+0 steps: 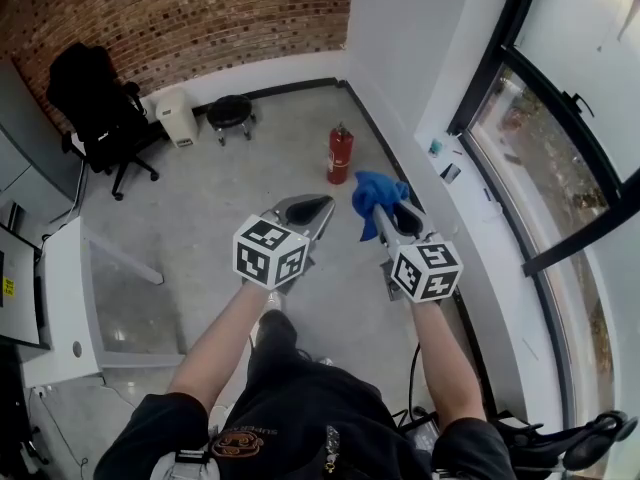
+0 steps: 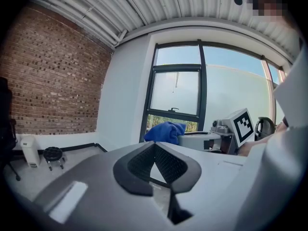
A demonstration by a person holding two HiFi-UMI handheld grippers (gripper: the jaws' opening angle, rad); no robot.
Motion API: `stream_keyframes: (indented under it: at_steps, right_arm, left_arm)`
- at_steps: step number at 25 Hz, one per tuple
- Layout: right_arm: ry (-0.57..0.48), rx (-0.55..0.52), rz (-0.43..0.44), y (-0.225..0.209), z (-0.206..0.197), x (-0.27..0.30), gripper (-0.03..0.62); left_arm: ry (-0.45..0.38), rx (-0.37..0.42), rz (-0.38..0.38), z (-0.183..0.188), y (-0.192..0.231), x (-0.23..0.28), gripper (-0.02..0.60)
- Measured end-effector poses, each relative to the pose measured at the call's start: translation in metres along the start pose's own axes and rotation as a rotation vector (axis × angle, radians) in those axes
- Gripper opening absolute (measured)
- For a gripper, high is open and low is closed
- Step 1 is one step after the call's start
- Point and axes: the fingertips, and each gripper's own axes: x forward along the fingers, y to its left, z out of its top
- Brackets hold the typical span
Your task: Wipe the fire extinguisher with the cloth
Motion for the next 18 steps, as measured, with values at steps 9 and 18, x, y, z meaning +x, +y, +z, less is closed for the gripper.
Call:
stream_keyframes:
  at_steps: [9, 18]
  right_arm:
    - [0.050, 0.001, -0.049, -0.033, -0.010, 0.092, 0.109]
    - [0.154, 0.005, -0.107, -0.062, -0.015, 0.210, 0.109]
  left_arm:
    - [0.053, -0.020, -0.046, -0.010, 0.092, 0.060, 0.005]
    - [0.103, -0.058, -0.106, -0.007, 0.211, 0.122, 0.005]
